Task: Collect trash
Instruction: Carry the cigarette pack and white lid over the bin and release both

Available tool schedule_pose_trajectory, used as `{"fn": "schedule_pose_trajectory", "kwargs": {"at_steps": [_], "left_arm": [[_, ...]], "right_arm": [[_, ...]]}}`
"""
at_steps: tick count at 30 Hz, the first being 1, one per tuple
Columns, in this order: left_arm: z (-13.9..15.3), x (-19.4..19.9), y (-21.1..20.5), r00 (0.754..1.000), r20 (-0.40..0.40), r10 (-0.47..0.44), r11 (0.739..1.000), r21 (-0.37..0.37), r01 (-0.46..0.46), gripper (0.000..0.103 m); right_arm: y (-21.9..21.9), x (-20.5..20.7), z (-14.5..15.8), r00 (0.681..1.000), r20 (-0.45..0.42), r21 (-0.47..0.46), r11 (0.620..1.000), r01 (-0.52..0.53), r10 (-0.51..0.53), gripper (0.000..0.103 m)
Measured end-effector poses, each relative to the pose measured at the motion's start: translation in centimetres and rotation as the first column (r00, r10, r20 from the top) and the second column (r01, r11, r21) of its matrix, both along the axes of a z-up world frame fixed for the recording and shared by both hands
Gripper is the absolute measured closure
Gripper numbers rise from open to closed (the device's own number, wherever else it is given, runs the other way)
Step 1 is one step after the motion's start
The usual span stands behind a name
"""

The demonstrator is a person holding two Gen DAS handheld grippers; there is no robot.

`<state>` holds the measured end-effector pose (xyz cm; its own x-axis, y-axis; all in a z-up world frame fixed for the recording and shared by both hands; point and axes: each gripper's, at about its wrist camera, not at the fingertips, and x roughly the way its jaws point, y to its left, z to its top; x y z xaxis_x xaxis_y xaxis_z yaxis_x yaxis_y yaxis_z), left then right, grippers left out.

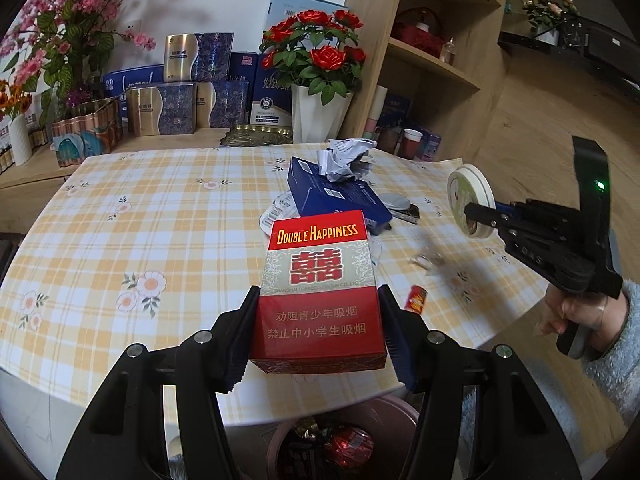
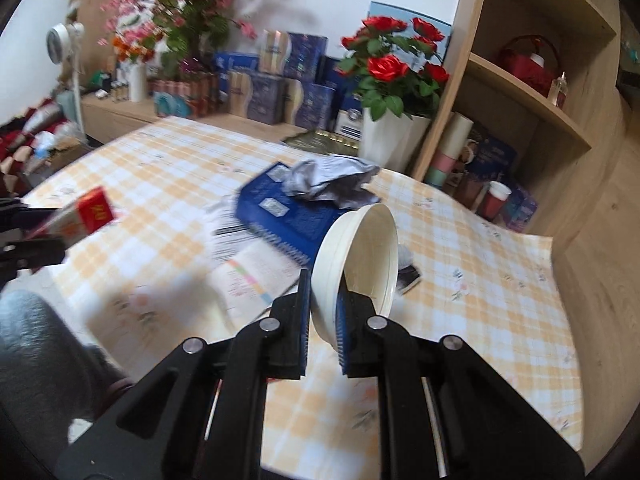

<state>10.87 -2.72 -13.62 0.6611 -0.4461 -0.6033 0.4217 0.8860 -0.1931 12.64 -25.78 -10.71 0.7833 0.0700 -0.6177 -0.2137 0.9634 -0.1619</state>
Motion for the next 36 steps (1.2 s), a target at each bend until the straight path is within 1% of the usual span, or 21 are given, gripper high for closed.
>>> {"fn": "schedule_pose_trajectory", "kwargs": {"at_steps": [2,7,13,22,27,33,36], "left_arm": [[0.0,-1.0,0.4,1.000,0.002,0.001,1.000,-0.004,-0.001,0.047],[0.0,-3.5,1.4,1.000,0.006,0.009,1.000,-0.016,-0.009,0.047],[-0.7,-5.9,1.7,1.000,0.004,-0.007,1.000,-0.015,0.007,0.047],[-2.6,-8.4,1.7,1.000,-0.020,-0.016,1.000,-0.013,0.016,0.047],[-3.8,-9.3,2.3,1.000,-0.029,0.007,1.000,-0.013,-0.007,0.047],[-4.9,-9.5,3.1,0.998,-0.035,0.045,0.999,-0.016,-0.046,0.047],[-5.5,-9.1,3.1,0.997,-0.055,0.052,0.998,-0.017,-0.053,0.047]], "right_arm": [[0.1,-1.9,-0.1,1.000,-0.009,0.064,0.998,-0.015,0.016,0.088],[0.6,-5.9,-0.9,0.999,-0.024,0.152,0.988,-0.029,0.033,0.088],[1.4,-9.3,-2.3,0.998,-0.044,0.212,0.976,-0.042,0.053,0.088],[2.6,-11.8,-5.7,0.992,-0.103,0.289,0.956,-0.043,0.076,0.088],[3.8,-12.4,-7.8,0.983,-0.144,0.300,0.951,-0.067,0.115,0.088],[5.7,-12.8,-9.1,0.969,-0.168,0.267,0.955,-0.132,0.181,0.088],[6.5,-12.6,-10.1,0.957,-0.205,0.257,0.954,-0.151,0.206,0.088]]}}
